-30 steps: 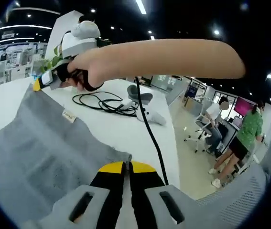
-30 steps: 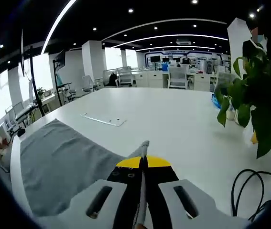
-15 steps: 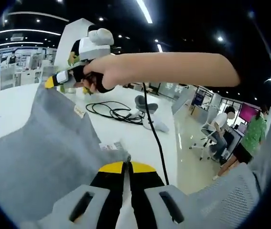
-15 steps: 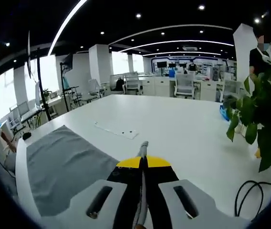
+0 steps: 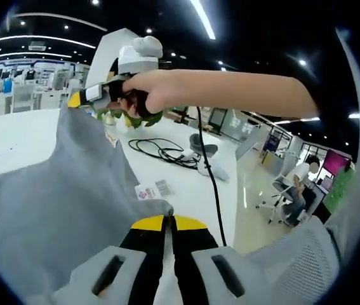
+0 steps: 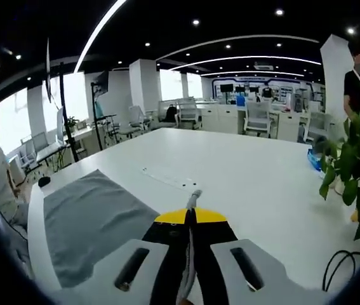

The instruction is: Fold the towel on the table until its edges align and the towel forms a compact rectangular stack.

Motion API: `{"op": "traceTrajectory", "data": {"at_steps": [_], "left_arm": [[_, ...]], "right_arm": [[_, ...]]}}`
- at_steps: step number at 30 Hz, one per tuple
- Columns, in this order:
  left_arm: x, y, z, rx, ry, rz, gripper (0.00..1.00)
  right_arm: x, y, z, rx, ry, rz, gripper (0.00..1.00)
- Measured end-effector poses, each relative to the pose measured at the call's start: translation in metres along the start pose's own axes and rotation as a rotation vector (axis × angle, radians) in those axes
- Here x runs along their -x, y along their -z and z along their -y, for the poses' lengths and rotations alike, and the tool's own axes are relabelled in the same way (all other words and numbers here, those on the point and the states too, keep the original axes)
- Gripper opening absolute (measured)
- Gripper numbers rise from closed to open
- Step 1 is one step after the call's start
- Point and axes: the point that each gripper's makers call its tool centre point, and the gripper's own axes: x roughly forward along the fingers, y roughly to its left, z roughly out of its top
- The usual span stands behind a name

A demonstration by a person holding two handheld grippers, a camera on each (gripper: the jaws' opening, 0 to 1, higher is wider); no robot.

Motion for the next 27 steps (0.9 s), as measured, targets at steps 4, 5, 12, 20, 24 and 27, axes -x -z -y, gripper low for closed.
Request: {"op": "traceTrajectory", "data": {"at_steps": [4, 5, 12, 20, 24, 27], "left_arm": [[0.011, 0.004, -0.008, 0.032, -0.027, 0.006, 0.04], [0.013, 0.006, -0.009, 0.040, -0.033, 0.006, 0.04], [0.032, 0.023, -0.023, 0.123, -0.086, 0.004, 0.04], [0.039, 0.039, -0.025, 0.167, -0.095, -0.023, 0.04], [0.041, 0.046, -0.030, 0.195, -0.110, -0.033, 0.05], [0.041, 0.053, -0.032, 0.219, -0.118, -0.047, 0.06]], "right_arm": [[-0.004, -0.003, -0.010, 0.003, -0.017, 0.002, 0.00], [-0.006, -0.004, -0.014, 0.004, -0.022, 0.003, 0.00], [-0.015, -0.005, -0.035, 0.017, -0.060, -0.003, 0.00], [-0.024, 0.000, -0.048, 0.023, -0.084, -0.017, 0.00], [-0.028, 0.004, -0.053, 0.022, -0.092, -0.026, 0.00], [-0.030, 0.006, -0.056, 0.025, -0.101, -0.032, 0.00]]}}
